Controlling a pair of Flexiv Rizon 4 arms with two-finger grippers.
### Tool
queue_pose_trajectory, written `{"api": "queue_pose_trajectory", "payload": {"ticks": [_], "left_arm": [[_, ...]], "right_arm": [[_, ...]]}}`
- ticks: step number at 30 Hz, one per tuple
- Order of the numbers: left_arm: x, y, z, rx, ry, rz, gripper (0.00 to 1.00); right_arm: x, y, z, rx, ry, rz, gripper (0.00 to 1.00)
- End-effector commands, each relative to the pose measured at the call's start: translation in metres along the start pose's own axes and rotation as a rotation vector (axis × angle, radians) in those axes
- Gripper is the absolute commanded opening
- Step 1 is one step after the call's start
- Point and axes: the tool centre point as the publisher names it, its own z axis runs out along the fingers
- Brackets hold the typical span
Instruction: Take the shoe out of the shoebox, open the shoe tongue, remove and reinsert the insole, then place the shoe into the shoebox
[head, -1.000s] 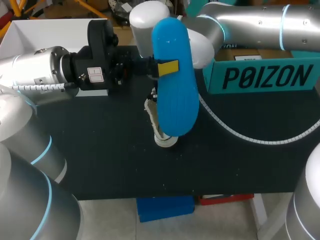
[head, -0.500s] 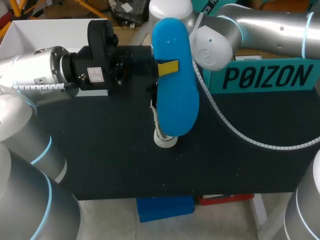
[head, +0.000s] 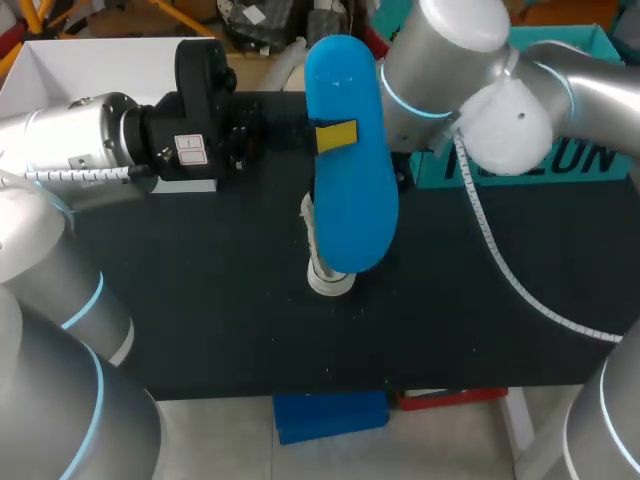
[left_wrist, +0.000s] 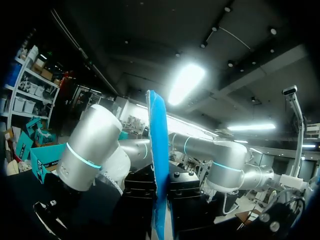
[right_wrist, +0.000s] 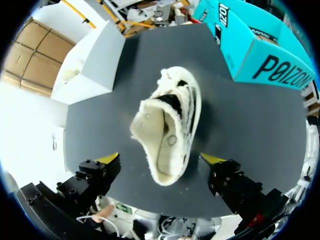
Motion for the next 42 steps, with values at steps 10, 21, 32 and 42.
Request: {"api": "queue_pose_trajectory", "payload": {"ticks": [10,21,32,42], "left_arm": [[0.0,0.001,0.001,0.002,-0.003,0.002,0.0],[0.0,0.001,0.001,0.002,-0.003,0.002,0.0],[0.0,0.001,0.001,0.002,-0.003,0.002,0.0],[0.0,0.001,0.001,0.002,-0.003,0.002,0.0]], "right_arm": [[-0.012,-0.008,-0.008,-0.038,0.282,0.034,1.0],[-0.008,0.0,-0.037,-0.115,0.809,0.131,1.0],[0.001,0.01,-0.058,-0.146,1.025,0.128,1.0],[0.009,0.013,-0.063,-0.071,1.098,0.115,1.0]]}}
